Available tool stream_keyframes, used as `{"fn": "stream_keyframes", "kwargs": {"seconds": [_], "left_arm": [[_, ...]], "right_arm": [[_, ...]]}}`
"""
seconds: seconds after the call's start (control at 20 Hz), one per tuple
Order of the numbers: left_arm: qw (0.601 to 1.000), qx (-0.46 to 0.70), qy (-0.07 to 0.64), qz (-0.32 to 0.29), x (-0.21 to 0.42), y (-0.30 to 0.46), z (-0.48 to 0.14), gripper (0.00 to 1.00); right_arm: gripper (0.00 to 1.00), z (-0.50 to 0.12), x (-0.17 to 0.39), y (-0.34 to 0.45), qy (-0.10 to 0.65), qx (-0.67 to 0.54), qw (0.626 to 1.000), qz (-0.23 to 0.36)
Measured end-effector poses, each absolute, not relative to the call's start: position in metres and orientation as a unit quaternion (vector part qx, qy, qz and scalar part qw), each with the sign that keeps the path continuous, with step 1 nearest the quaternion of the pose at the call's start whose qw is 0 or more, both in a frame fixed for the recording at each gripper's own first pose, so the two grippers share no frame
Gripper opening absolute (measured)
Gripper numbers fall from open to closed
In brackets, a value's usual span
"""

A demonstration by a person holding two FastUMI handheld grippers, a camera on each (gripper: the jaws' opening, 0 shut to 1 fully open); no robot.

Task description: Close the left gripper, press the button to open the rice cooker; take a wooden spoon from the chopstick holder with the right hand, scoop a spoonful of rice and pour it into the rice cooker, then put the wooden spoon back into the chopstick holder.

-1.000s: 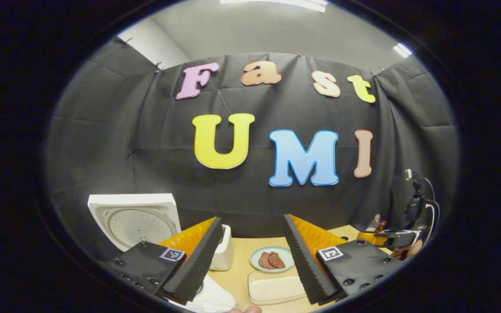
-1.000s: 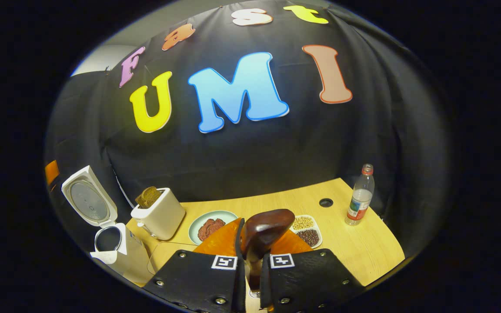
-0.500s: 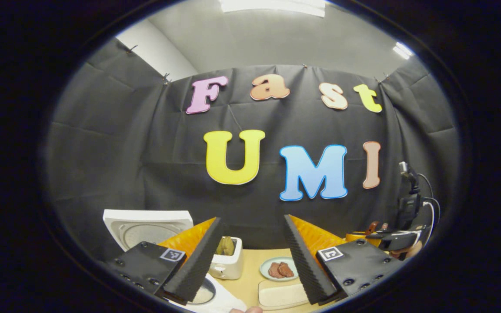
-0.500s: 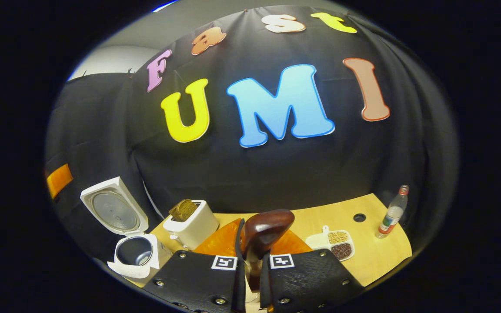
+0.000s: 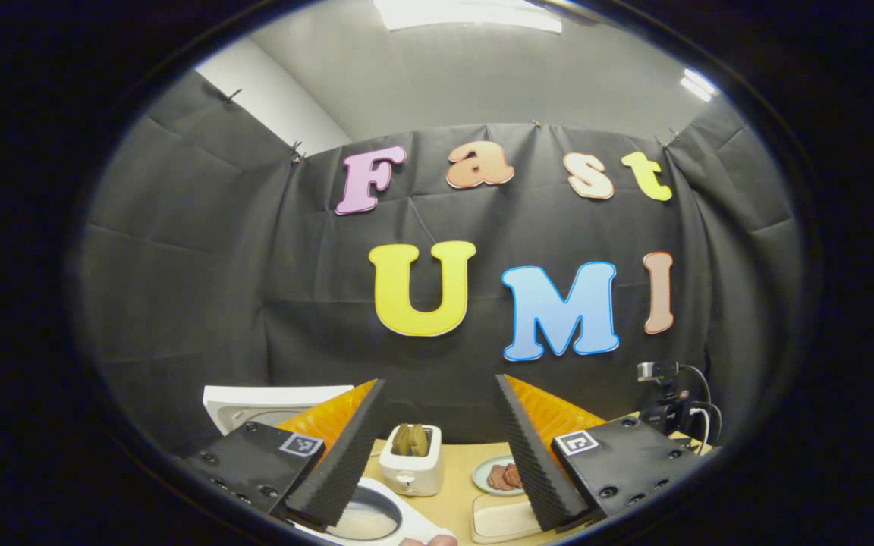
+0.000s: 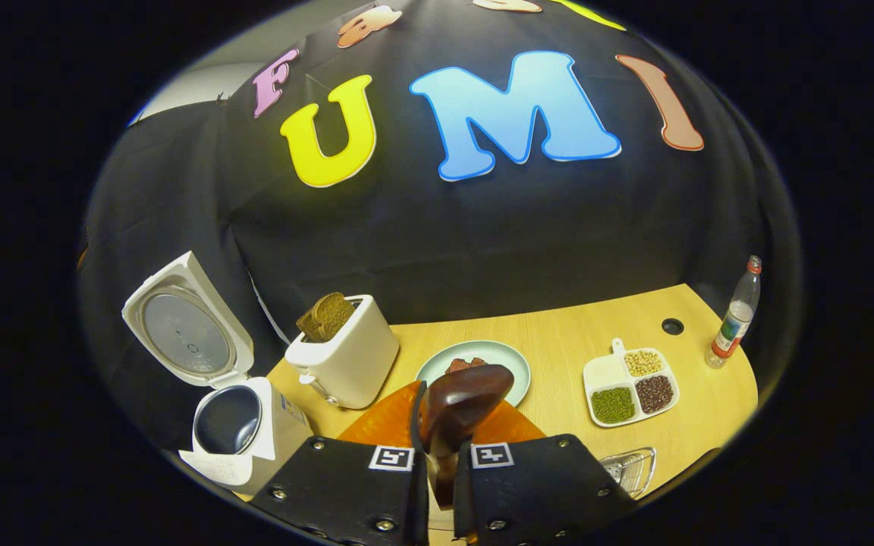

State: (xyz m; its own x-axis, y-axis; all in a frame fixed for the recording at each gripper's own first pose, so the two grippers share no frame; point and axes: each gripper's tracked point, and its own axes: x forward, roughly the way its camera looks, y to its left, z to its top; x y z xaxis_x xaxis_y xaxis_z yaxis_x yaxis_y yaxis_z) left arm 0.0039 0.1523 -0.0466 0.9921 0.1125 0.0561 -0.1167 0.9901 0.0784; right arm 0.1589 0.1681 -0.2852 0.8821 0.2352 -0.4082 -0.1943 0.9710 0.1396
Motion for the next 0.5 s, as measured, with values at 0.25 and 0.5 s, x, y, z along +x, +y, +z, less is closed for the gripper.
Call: {"fn": "stream_keyframes", "kwargs": {"seconds": [0.25,0.5], "left_arm": [[0.997,0.039,-0.021,0.068,-0.002,0.183,-0.049,0.96],[0.995,0.044,-0.010,0.086,-0.009,0.212,-0.058,0.94]], "right_arm": [[0.13,-0.331,0.172,0.195,0.248,0.023,0.963,0.107],[0.13,-0.367,0.174,0.210,0.279,0.001,0.955,0.103]]}}
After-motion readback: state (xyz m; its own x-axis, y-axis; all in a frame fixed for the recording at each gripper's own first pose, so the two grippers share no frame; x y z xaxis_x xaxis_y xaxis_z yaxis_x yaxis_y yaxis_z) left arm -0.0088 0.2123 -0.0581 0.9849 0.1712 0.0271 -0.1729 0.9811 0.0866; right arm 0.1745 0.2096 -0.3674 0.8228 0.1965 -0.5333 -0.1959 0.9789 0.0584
